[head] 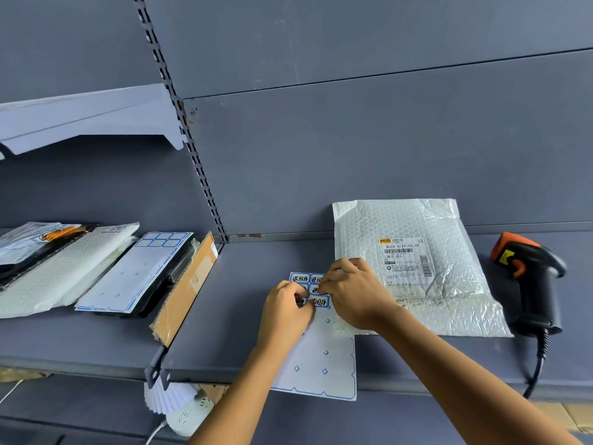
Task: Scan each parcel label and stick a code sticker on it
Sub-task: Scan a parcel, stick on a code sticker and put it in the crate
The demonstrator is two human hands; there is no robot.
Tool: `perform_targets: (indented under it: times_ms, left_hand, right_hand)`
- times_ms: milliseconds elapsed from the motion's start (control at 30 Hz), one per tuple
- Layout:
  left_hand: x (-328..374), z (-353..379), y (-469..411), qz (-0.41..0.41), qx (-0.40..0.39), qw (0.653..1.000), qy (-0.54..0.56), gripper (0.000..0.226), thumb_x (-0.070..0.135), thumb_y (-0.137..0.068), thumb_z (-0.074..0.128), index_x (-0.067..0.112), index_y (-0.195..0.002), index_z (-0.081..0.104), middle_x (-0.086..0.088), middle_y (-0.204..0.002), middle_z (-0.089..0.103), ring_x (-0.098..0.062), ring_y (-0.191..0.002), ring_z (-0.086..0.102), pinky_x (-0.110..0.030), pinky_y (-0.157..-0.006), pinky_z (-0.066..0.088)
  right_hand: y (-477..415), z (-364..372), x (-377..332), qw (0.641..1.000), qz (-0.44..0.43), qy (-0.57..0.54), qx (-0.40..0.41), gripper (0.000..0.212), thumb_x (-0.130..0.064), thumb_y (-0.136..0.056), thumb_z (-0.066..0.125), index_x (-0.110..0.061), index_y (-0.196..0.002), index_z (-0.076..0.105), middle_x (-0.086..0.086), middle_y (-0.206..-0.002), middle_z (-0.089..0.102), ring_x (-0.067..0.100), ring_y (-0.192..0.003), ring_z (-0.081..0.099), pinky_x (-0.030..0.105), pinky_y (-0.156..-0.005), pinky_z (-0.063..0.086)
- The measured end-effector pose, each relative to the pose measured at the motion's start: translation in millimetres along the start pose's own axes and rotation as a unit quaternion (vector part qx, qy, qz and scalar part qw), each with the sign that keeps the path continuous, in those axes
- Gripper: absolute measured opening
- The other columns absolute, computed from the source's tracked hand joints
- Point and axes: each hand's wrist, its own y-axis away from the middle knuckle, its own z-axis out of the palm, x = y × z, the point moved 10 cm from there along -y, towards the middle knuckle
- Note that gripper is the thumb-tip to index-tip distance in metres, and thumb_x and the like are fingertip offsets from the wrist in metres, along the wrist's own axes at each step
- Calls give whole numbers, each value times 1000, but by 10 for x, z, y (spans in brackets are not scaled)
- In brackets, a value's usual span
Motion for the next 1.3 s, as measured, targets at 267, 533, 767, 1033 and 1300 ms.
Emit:
perform_targets:
  times_ms: [267, 533, 767, 1033, 1300]
  left_hand:
    - [11, -4, 10, -12, -5, 999, 33, 8, 6, -80, 64, 14, -79, 66, 7, -84, 57, -9, -79, 56, -7, -62, 40]
    - [-92, -138, 87, -30, 16, 994, 107, 11, 9, -88, 61, 17, -80, 61, 5, -83, 63, 0, -73, 55, -4, -61, 39]
    - [-258, -273, 53, -94, 37, 973, 207, 13, 7, -86, 61, 17, -78, 63, 7, -79, 66, -7, -73, 60, -7, -58, 44]
    - [204, -112, -35, -83, 14, 948, 306, 8, 9, -89, 60, 8, -82, 64, 2, -74, 63, -5, -66, 55, -8, -57, 41]
    - [878, 167, -76, 1, -45, 946, 321, 14, 6, -91, 56, 20, -95, 61, 9, -91, 64, 1, -81, 59, -11, -73, 45]
  right_hand:
    - [8, -5, 7, 1000, 6, -12, 6, 44, -23, -73, 33, -32, -81, 75, -16, -80, 69, 13, -86, 61, 29, -81, 29]
    - [-22, 27, 65, 997, 20, -77, -18, 49, -18, -78, 31, -25, -105, 72, -9, -106, 69, 19, -103, 57, 37, -93, 36]
    - [23, -95, 132, 984, 40, -167, 50, 39, -39, -84, 35, -25, -99, 68, -10, -96, 66, 15, -91, 58, 30, -83, 36]
    - [111, -293, 480, 886, 170, -422, 93, 11, -15, -84, 68, -21, -76, 64, -15, -75, 58, 8, -84, 51, 18, -75, 37]
    - [611, -581, 1237, 768, 311, -532, 177, 21, -10, -92, 56, -17, -72, 52, -13, -63, 51, 8, -52, 35, 17, -46, 27]
